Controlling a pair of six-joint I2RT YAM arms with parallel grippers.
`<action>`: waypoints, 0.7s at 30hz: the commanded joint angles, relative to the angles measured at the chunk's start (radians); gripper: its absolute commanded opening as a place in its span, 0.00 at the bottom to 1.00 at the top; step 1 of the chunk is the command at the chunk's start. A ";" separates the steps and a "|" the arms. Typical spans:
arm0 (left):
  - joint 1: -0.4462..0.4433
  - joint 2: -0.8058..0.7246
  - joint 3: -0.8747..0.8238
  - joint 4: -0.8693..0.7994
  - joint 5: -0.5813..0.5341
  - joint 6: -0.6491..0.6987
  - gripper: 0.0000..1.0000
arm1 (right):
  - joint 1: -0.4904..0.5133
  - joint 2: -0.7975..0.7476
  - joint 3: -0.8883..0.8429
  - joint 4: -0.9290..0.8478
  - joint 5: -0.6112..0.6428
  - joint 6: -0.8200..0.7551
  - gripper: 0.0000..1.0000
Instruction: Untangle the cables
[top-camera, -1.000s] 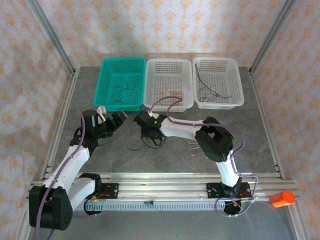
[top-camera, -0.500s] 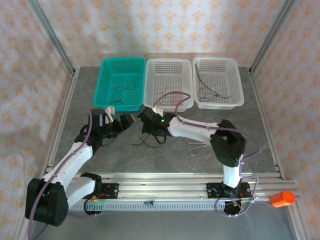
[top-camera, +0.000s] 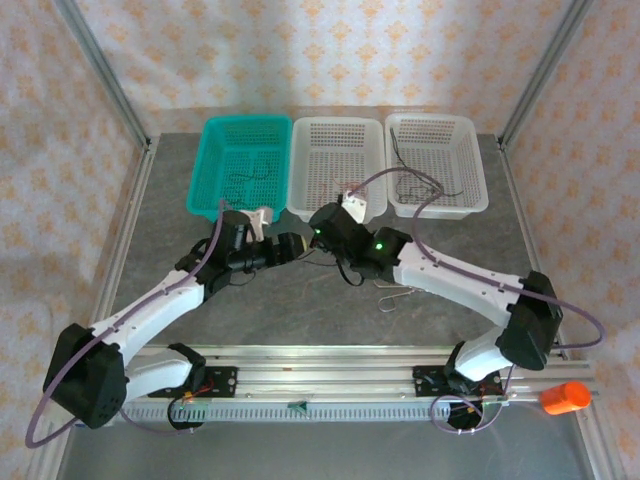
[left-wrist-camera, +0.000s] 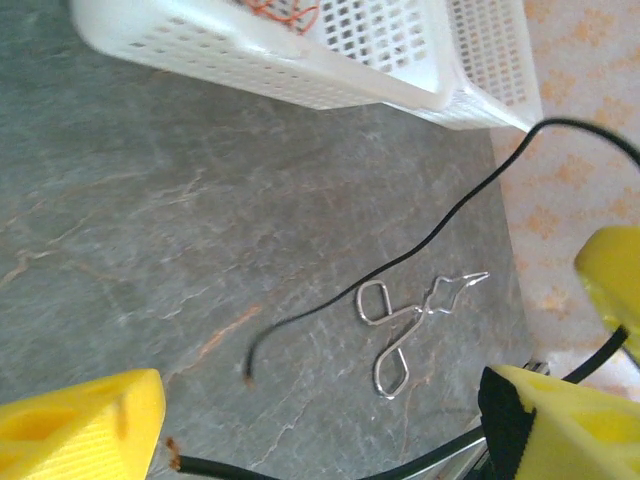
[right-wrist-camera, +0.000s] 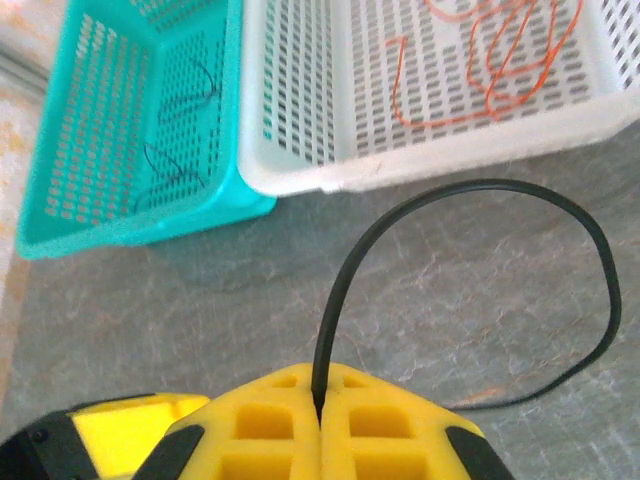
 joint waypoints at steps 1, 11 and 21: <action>-0.049 0.018 0.056 0.037 -0.084 0.041 0.82 | 0.005 -0.050 -0.004 -0.034 0.134 -0.002 0.00; -0.158 0.138 0.264 -0.013 -0.217 0.122 0.81 | -0.052 -0.203 -0.056 0.046 0.192 -0.147 0.00; -0.226 0.250 0.409 -0.007 -0.267 0.119 0.82 | -0.169 -0.317 -0.052 0.070 0.127 -0.353 0.00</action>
